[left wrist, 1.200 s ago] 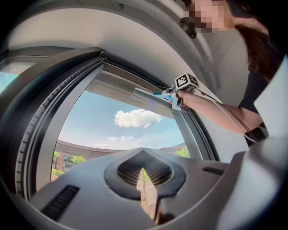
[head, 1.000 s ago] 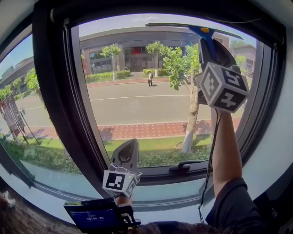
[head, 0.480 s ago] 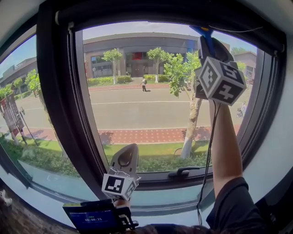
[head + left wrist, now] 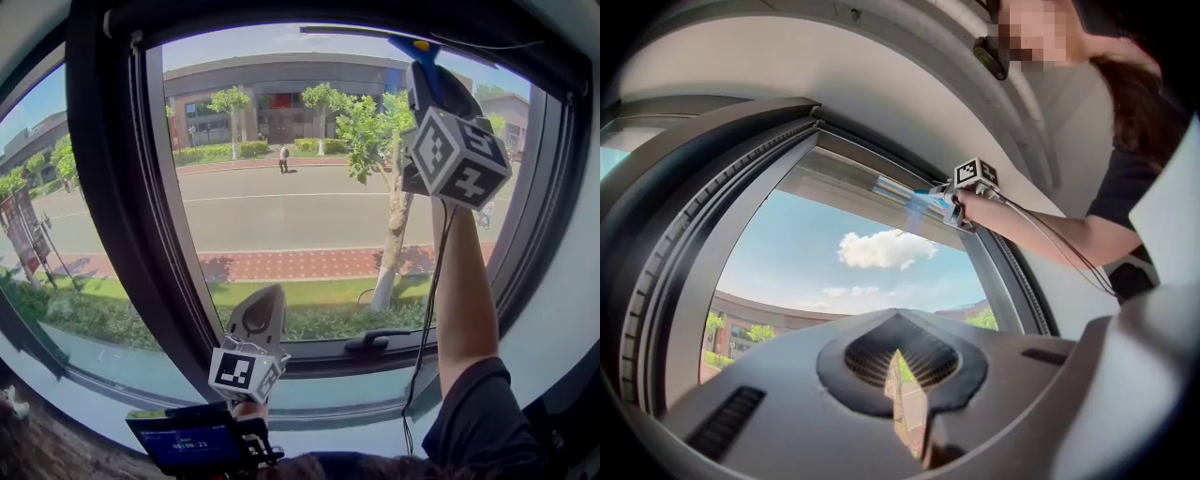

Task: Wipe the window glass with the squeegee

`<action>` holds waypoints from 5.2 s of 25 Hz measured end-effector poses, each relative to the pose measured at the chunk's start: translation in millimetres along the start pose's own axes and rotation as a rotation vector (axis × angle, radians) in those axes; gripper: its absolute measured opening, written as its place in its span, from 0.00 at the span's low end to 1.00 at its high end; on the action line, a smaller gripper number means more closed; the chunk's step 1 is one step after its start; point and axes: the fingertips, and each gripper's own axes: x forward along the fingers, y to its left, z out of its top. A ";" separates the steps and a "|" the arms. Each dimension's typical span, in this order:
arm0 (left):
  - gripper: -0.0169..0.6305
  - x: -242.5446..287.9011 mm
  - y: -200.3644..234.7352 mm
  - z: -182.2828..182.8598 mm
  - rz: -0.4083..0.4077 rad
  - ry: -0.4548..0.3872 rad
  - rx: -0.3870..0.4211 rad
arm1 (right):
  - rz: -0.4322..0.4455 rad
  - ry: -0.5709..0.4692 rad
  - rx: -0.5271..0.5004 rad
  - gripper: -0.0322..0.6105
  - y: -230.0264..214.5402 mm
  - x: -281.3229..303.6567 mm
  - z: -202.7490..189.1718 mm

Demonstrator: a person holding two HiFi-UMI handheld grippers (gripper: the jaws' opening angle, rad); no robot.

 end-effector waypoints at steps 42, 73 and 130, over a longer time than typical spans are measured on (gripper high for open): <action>0.03 -13.1 -16.3 -11.4 -0.032 0.052 -0.065 | 0.045 0.132 0.012 0.27 21.2 -74.1 -80.9; 0.03 -14.7 -13.6 -25.7 -0.030 0.065 -0.072 | 0.031 0.220 0.035 0.27 27.8 -146.6 -149.8; 0.03 -9.1 -33.1 -35.9 -0.076 0.089 -0.094 | 0.032 0.403 0.093 0.27 44.5 -268.9 -249.0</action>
